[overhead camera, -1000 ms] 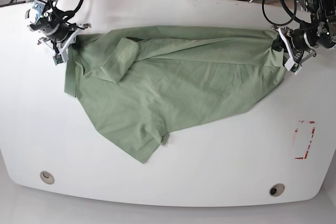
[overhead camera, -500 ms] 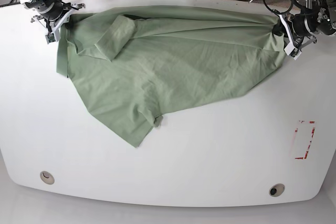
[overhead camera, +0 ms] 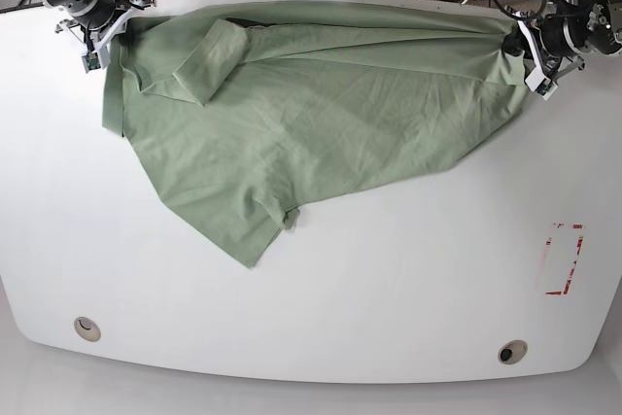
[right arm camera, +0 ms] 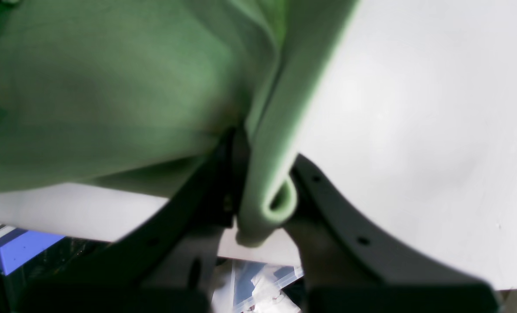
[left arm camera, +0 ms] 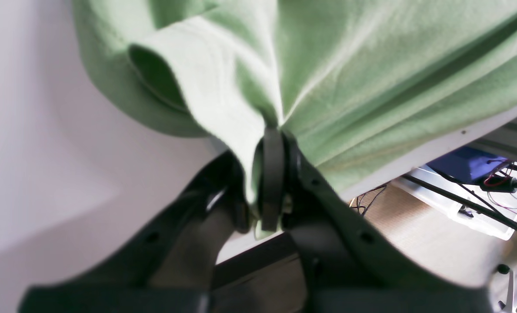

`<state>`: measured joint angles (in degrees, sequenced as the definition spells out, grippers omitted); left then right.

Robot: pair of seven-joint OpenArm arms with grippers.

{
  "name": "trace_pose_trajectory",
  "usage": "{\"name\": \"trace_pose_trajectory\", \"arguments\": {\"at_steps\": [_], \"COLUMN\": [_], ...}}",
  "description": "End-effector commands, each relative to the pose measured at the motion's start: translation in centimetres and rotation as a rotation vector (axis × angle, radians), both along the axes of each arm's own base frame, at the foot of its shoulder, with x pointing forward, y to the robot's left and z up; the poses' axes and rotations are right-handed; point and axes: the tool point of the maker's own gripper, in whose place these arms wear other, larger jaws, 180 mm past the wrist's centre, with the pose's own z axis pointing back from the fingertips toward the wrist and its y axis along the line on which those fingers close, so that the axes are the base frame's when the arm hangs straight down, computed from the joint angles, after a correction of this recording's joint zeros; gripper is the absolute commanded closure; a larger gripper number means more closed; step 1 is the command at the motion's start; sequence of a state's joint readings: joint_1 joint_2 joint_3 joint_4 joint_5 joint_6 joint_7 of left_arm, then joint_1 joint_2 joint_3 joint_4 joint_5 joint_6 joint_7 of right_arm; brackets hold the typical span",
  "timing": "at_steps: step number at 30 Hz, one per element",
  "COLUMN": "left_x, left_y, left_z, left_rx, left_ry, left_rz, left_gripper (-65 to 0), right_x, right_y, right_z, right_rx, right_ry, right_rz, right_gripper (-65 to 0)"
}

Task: Layout the t-shirt on the table in an organized manner, then fold the t-shirt properly
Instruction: 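Pull both held corners apart and back, stretching the collar edge, then open the left gripper and release its corner of the polo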

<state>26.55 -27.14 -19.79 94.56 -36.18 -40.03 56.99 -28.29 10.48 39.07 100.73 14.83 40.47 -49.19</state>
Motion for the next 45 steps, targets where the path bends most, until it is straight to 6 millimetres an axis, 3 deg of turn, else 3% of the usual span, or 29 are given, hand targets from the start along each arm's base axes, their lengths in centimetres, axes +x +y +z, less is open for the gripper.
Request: {"name": "trace_pose_trajectory", "arguments": {"at_steps": [1,7,15,22,29,38,45], "left_x": [-0.3,1.1,2.7,5.8,9.0,11.9,12.6], "left_y": [1.5,1.5,2.3,3.0,4.2,5.4,6.0], "left_z": [0.4,2.3,5.3,9.3,11.9,9.4,6.7], "left_rx": [0.063,0.088,0.145,0.089,0.093,0.062,0.031], "left_ry": [0.022,-0.051,-0.129,-0.28,-0.393,-0.368,-0.279], "left_rz": [-0.021,-0.041,-0.044,0.015,0.064,0.177,0.255], "left_gripper": [-11.7,-24.6,-24.6,-24.6,-24.6,-24.6,-24.4], "right_x": [-1.4,-1.3,-1.1,-1.0,-0.3,0.5,0.7], "right_y": [-1.1,-1.2,-1.1,-0.9,-0.9,-0.9,-0.8], "right_z": [-0.2,-0.2,-0.2,-0.2,-0.1,0.0,0.1], "right_rx": [-0.049,-0.052,-0.049,-0.046,-0.045,-0.041,-0.041], "right_ry": [0.066,0.065,0.063,0.06,0.044,0.028,0.024], "right_rz": [-0.004,-0.003,0.0,0.002,0.001,-0.002,-0.001], "right_gripper": [-1.3,-1.3,-1.3,-1.3,-1.3,-1.3,-1.3]}}
